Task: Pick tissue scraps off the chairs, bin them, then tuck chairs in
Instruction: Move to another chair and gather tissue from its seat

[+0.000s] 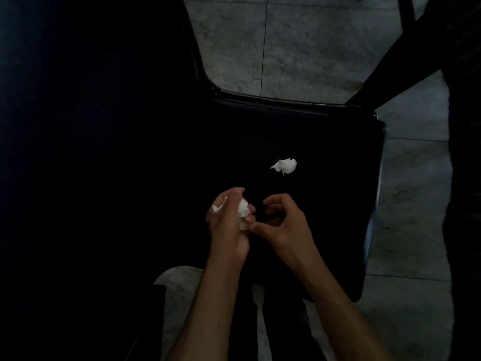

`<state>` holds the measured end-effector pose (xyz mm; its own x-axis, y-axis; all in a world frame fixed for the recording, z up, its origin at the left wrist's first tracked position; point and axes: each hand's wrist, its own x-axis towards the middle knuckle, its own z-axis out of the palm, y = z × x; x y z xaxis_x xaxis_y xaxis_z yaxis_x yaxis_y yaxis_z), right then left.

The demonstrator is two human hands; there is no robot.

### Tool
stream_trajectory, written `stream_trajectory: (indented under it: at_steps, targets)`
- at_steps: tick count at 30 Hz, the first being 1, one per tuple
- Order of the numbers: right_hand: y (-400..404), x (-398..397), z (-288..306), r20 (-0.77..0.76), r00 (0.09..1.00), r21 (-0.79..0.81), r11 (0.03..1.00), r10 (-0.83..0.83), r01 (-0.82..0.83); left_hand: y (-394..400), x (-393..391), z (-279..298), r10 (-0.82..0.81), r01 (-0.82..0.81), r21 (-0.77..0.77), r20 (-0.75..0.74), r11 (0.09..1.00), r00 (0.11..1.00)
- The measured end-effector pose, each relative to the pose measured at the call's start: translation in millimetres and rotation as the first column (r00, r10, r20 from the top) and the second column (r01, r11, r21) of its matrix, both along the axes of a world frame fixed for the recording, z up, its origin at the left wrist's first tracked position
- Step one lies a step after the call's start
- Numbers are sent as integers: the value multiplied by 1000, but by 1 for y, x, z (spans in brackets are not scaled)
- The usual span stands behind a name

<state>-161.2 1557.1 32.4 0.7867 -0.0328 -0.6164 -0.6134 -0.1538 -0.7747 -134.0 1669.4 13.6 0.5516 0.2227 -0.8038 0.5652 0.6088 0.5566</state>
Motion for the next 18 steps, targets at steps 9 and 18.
stream_trajectory:
  at_steps: [9,18]
  targets:
    - [-36,58,-37,199,975,-590,782,-101,201,-3,7,-2,105,-104,13,-73,994,992]
    - [-38,75,-59,115,953,-686,716,280,-128,-2,6,0,184,-192,-86,-89,978,979]
